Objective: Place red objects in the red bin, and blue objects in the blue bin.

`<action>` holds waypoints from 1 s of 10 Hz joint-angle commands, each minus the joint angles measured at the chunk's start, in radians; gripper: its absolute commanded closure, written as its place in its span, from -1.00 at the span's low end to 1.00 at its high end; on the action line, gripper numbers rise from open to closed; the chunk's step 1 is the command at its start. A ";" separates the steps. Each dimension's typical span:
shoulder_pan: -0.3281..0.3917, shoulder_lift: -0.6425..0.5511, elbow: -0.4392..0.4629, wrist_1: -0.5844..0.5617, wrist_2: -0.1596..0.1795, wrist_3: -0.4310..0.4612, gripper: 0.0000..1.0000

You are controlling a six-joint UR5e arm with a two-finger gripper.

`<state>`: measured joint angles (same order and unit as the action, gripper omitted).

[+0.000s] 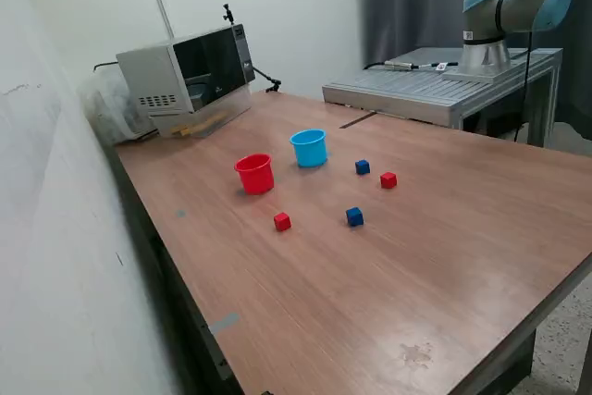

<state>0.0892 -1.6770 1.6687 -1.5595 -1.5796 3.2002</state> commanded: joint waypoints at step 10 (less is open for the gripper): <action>-0.139 0.555 0.052 -0.634 -0.005 0.148 -1.00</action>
<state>-0.0067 -1.1722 1.7065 -2.1498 -1.5838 3.3471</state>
